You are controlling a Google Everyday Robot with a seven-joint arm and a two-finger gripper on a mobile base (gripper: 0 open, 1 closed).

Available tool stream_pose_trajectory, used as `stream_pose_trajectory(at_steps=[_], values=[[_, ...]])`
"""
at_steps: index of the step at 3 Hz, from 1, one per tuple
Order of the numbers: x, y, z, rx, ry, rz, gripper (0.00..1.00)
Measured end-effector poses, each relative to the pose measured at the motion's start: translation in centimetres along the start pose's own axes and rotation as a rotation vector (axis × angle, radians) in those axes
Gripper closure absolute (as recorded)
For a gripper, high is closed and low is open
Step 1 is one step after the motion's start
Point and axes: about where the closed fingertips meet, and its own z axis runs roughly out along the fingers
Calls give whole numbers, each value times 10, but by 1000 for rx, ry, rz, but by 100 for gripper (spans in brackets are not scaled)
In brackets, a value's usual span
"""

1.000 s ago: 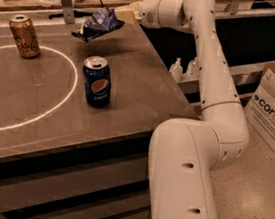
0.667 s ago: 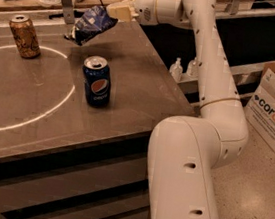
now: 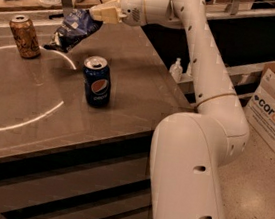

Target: Move blue chip bag near orange can

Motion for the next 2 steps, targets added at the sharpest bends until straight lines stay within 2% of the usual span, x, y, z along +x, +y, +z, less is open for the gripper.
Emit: stream_pose_trajectory(at_steps=[2], values=[[17,26,35,14,51,35,96]])
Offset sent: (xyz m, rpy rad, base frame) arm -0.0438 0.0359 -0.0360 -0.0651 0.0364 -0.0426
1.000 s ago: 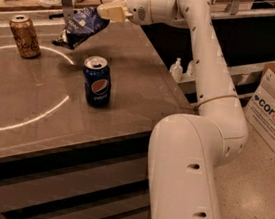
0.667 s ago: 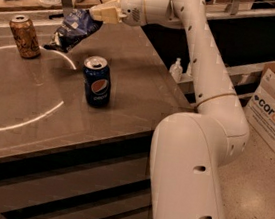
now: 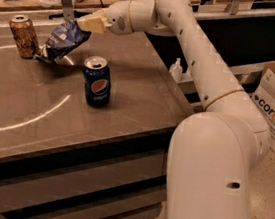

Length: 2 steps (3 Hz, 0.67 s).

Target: Move blue chip bag near orange can

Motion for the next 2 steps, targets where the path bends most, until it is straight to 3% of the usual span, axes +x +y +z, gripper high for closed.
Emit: stream_pose_trajectory(at_steps=[1,2], values=[[10,8,12,19,15,21,66],[16,11,20,32,18,26,43]])
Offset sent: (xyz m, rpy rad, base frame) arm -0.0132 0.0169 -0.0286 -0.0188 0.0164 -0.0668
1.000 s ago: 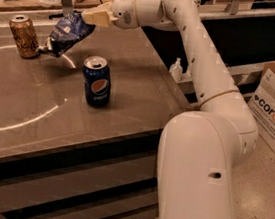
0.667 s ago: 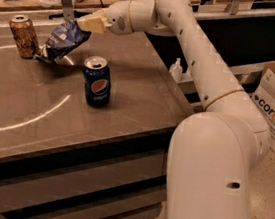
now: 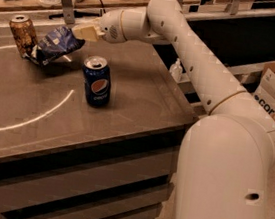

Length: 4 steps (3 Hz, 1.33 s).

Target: Move blue chip bag near orange can

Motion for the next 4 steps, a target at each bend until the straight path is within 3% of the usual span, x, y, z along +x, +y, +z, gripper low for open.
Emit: stream_pose_trajectory(at_steps=[1,2,3,4], values=[[10,-6,2,24,16,13,12],[18,-12,-1,43,32,21,0],[39,-38,-22,130,54,59,0],[56,-74,-46,268,67,100,0]])
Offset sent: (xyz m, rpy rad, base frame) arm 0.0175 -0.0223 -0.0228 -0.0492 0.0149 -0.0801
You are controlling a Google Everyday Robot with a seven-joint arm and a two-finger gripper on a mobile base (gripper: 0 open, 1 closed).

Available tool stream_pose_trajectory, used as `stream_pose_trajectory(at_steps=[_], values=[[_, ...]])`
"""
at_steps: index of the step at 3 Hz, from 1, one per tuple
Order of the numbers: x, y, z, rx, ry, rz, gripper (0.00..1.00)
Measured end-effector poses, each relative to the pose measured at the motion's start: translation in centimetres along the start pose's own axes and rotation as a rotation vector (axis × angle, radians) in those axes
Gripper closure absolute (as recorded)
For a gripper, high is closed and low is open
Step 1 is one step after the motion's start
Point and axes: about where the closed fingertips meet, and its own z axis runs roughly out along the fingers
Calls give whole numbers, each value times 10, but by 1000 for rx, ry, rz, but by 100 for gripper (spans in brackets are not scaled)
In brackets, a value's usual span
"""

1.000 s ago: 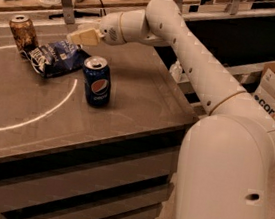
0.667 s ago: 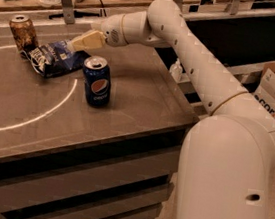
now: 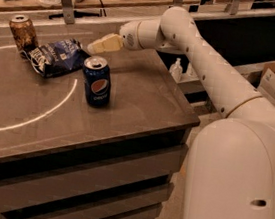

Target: Move blue chip bag near orange can

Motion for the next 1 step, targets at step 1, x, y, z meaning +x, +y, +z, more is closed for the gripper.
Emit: stream_pose_trajectory(at_steps=[1], values=[[15,-45,-14,180,33,57,0]])
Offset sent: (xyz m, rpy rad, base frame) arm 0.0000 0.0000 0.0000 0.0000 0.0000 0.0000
